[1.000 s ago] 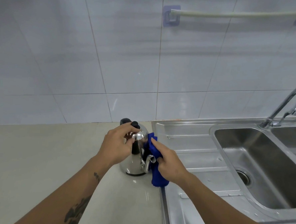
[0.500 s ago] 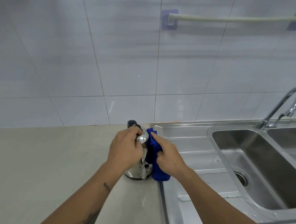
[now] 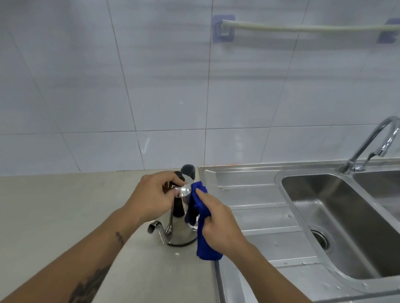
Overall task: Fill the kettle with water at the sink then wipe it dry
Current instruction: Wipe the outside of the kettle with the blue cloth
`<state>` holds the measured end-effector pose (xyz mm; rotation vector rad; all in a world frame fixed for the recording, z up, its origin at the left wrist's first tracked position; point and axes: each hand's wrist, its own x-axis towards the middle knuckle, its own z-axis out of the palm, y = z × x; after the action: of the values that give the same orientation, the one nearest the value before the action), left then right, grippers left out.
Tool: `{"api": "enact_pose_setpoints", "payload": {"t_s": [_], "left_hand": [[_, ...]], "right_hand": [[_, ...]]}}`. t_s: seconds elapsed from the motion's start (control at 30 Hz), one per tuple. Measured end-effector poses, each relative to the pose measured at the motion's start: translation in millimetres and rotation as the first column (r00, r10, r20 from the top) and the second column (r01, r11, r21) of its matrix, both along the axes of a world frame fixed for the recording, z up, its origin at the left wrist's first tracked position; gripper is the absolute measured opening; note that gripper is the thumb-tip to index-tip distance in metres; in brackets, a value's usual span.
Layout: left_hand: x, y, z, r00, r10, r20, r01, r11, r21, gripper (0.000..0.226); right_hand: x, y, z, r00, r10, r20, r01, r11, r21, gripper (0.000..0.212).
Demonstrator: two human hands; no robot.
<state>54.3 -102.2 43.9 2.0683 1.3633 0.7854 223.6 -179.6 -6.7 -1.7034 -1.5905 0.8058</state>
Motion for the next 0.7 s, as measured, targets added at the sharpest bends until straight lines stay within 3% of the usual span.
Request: {"api": "enact_pose_setpoints", "payload": {"t_s": [0.17,0.33,0.53,0.7], "left_hand": [[13,-5,7,0.985,0.07,-0.156,-0.066,0.997,0.031,0.027],[36,-21,-4,0.95,0.153,-0.272,-0.125,0.985,0.118,0.029],[29,-15,-14,0.96,0.118,-0.255,-0.078,0.984,0.159,0.026],[10,-2,-6,0.967,0.03,-0.252,-0.001,0.993,0.116,0.032]], "right_hand": [[-12,17,-4,0.998,-0.056,0.011,0.055,0.997,0.055,0.083],[1,26,-10,0.993,-0.101,-0.06,0.097,0.992,-0.076,0.073],[-1,43,6,0.996,-0.053,-0.071,0.055,0.998,0.024,0.081],[0,30,-24,0.985,-0.091,-0.15,0.072,0.99,-0.124,0.08]]}}
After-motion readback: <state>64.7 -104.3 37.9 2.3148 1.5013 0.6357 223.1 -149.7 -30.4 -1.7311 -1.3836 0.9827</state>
